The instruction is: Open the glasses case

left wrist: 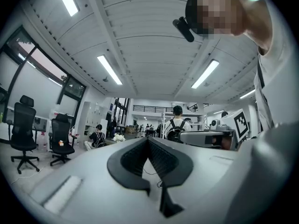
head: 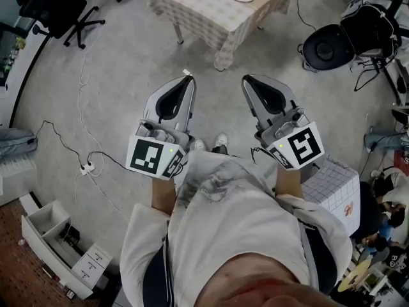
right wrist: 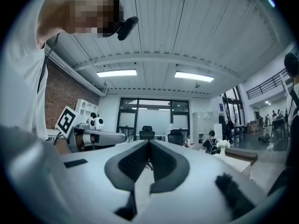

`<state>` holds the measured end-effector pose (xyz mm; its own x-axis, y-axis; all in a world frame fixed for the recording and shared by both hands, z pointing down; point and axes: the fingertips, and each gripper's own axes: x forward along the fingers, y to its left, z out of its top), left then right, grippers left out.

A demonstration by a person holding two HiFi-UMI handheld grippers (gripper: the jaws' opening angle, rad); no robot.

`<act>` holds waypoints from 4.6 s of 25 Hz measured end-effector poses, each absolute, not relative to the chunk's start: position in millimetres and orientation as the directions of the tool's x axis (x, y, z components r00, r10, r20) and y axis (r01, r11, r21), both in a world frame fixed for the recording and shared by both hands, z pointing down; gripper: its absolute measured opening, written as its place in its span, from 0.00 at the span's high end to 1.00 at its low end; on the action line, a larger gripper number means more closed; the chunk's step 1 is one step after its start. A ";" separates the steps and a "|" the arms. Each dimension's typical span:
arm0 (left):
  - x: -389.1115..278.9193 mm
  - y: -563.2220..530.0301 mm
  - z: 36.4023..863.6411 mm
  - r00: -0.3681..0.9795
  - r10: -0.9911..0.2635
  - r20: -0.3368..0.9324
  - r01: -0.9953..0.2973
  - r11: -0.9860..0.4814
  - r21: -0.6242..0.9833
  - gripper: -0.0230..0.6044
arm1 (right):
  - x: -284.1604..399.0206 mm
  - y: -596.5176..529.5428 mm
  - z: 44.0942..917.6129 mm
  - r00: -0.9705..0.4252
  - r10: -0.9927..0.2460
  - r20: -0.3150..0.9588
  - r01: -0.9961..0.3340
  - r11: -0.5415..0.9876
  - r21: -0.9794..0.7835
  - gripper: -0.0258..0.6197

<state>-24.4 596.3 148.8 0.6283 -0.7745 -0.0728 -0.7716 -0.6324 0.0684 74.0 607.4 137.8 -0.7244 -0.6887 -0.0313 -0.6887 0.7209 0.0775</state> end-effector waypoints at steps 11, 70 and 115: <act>8.6 590.2 149.9 0.616 -0.786 -0.056 -0.784 -0.619 0.057 0.96 | 107.2 596.5 142.2 -0.742 -0.670 -0.021 -0.669 0.739 0.078 0.93; 20.0 211.5 184.8 0.666 -0.745 0.039 -0.746 -0.663 0.069 0.96 | 97.8 223.5 185.2 -0.730 -0.673 0.123 -0.673 0.738 0.043 0.93; 25.5 -38.6 219.6 0.726 -0.685 0.059 -0.685 -0.712 0.159 0.96 | 101.0 -11.5 227.9 -0.675 -0.690 0.262 -0.711 0.703 0.021 0.93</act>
<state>25.5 -38.6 219.6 0.7259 -0.6852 0.0590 -0.6845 -0.7115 0.1586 101.0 -11.5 227.9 -0.6746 -0.6903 0.2615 -0.7110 0.7029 0.0211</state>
